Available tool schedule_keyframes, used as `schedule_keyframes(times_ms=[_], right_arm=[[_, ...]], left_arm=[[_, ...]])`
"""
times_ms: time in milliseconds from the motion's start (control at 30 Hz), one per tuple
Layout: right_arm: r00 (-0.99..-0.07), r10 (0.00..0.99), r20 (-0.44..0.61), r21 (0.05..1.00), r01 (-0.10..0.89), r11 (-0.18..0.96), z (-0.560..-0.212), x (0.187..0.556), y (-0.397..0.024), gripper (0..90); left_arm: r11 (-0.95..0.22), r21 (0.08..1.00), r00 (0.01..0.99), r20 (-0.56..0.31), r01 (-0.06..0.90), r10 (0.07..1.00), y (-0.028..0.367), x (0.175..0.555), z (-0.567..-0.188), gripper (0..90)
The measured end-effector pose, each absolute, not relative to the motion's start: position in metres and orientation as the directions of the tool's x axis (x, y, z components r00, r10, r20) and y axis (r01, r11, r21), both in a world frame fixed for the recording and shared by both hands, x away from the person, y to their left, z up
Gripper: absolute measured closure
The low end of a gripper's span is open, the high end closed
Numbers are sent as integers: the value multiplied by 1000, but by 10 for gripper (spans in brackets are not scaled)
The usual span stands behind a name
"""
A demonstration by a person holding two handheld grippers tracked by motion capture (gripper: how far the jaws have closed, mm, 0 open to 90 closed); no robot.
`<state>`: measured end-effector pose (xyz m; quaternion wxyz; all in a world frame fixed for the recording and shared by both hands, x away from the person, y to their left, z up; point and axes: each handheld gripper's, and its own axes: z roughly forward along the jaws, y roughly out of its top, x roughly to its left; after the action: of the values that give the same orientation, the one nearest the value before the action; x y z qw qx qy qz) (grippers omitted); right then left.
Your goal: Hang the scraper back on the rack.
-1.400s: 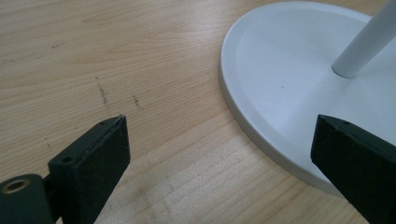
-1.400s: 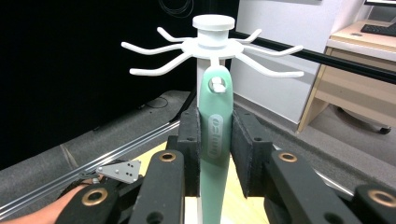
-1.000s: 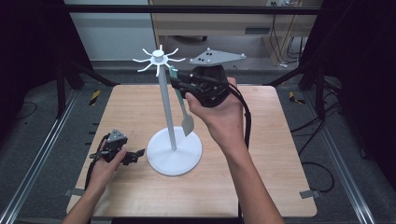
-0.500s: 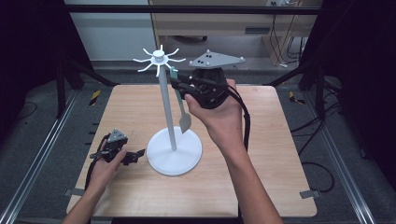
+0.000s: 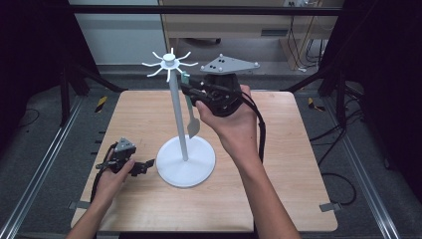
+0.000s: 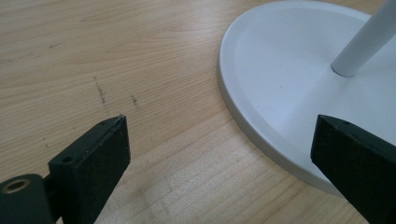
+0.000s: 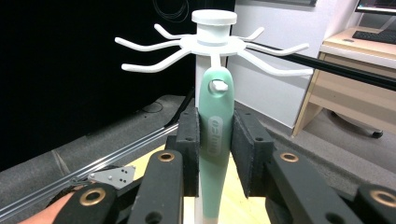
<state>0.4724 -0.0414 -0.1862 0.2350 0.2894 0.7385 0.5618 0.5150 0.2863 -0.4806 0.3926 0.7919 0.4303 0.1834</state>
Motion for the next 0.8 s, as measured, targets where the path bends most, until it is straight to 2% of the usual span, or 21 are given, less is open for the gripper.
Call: schedule_keyframes(times_ms=[400,800], right_arm=[[-718,696,-31,964,164,212,-188,471,-45,693],[-699,714,-36,957,182,227,-192,467,-57,691]], left_arm=[[-325,778,564,-45,537,825,286,515,-481,43],[-325,777,564,-46,539,825,286,515,-481,44]])
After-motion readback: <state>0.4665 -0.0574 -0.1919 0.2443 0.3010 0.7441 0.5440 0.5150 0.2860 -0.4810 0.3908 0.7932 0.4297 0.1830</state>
